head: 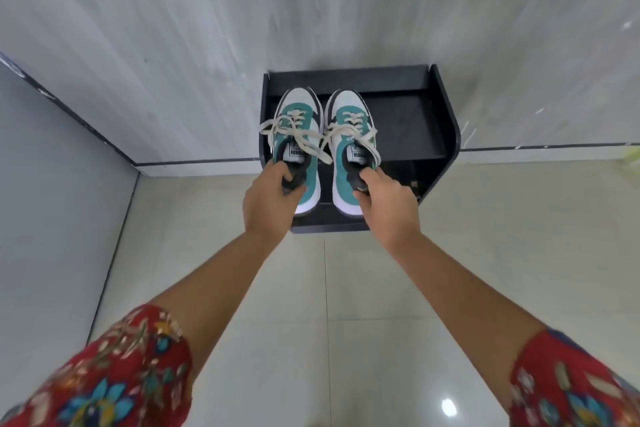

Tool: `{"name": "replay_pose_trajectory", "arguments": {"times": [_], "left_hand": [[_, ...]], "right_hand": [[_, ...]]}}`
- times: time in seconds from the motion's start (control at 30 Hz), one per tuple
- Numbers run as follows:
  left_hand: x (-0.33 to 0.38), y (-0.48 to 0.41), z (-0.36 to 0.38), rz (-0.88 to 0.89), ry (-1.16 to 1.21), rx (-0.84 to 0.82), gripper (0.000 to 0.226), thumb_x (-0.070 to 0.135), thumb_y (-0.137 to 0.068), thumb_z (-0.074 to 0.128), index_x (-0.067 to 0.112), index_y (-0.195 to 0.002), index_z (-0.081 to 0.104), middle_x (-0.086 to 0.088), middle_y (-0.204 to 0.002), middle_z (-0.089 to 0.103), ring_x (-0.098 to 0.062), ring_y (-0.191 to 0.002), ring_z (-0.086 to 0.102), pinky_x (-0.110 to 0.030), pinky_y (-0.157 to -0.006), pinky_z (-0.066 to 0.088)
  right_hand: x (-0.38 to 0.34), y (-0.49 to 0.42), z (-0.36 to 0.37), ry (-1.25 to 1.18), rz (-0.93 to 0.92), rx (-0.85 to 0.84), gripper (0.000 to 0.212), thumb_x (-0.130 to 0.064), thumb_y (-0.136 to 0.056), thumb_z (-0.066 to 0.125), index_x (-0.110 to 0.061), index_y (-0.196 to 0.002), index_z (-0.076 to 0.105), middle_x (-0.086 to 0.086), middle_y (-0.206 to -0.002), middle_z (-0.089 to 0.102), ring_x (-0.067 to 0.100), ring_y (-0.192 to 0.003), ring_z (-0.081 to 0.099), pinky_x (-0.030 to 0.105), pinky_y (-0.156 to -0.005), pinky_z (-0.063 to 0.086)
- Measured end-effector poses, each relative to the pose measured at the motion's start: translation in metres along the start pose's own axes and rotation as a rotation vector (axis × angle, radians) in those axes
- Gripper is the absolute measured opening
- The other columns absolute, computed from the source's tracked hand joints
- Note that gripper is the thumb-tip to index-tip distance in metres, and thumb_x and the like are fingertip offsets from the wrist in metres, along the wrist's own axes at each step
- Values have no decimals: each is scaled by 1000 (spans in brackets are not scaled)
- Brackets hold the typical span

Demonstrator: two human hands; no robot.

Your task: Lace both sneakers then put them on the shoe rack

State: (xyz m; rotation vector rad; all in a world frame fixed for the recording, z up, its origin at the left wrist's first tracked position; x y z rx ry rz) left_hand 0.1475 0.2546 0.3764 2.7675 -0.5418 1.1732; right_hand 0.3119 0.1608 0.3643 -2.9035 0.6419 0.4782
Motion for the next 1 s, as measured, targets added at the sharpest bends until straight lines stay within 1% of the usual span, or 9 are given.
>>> {"name": "replay_pose_trajectory", "arguments": {"times": [0.1, 0.2, 0.27, 0.4, 0.57, 0.7, 0.83, 0.93, 1.0], "left_hand": [[-6, -29, 7, -68, -15, -10, 27, 19, -80, 68, 16, -77, 42, -3, -85, 59, -20, -68, 49, -24, -55, 33], [-10, -44, 17, -110, -21, -28, 26, 19, -81, 67, 16, -77, 42, -4, -85, 58, -22, -70, 49, -27, -63, 34], [-12, -52, 23, -125, -19, -32, 26, 20, -81, 68, 16, -77, 42, -4, -84, 57, -23, -70, 49, -28, -64, 35], [-20, -62, 35, -138, -26, -55, 24, 19, -81, 69, 14, -78, 45, -6, -89, 60, -24, -71, 53, -29, -64, 39], [-28, -63, 42, -114, -56, -52, 21, 18, -80, 70, 10, -81, 51, -4, -93, 58, -25, -74, 56, -29, -66, 45], [-27, -63, 41, -113, -67, -66, 21, 16, -80, 69, 12, -80, 48, -6, -93, 55, -26, -73, 53, -28, -65, 40], [-24, -63, 41, -146, -82, -79, 20, 14, -81, 66, 12, -80, 46, -7, -97, 53, -27, -76, 52, -29, -67, 39], [-24, -62, 40, -186, -81, -98, 18, 11, -80, 65, 8, -89, 50, -12, -106, 54, -31, -84, 55, -34, -69, 44], [-19, -62, 35, -200, -42, -83, 29, 12, -79, 67, 10, -102, 49, -11, -112, 56, -31, -94, 57, -36, -75, 47]], "right_hand": [[-3, -39, 6, 33, -3, -42, 22, -22, -92, 53, -11, -110, 52, 13, -103, 63, 38, -85, 64, 34, -64, 41], [-4, -62, 13, 32, -1, -78, 22, -21, -92, 53, -11, -111, 53, 14, -103, 64, 36, -86, 64, 36, -68, 48], [-5, -72, 18, 34, -3, -89, 22, -21, -92, 53, -11, -112, 53, 14, -104, 65, 36, -87, 64, 37, -71, 50], [-5, -75, 27, 28, 9, -93, 24, -21, -92, 53, -12, -114, 52, 15, -108, 63, 36, -89, 65, 39, -75, 54], [-7, -72, 28, -25, 15, -91, 30, -25, -92, 55, -15, -120, 52, 14, -116, 63, 34, -98, 66, 41, -81, 57], [-8, -69, 27, -79, 47, -94, 36, -26, -91, 57, -18, -125, 49, 11, -119, 63, 32, -100, 66, 41, -83, 57], [-13, -69, 26, -117, 70, -116, 40, -27, -90, 59, -20, -128, 46, 10, -120, 64, 31, -102, 65, 41, -87, 55], [-17, -65, 21, -123, 106, -154, 46, -28, -89, 60, -22, -131, 43, 9, -124, 62, 31, -105, 64, 41, -87, 55], [-19, -62, 14, -118, 118, -136, 52, -31, -88, 60, -24, -135, 39, 6, -127, 60, 31, -105, 64, 41, -84, 55]]}}
Point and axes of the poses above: each hand's wrist, its own y-axis away from the middle knuckle, its own z-axis out of the palm, x = y × z, the point moved 7 cm from there along -y, towards the middle knuckle
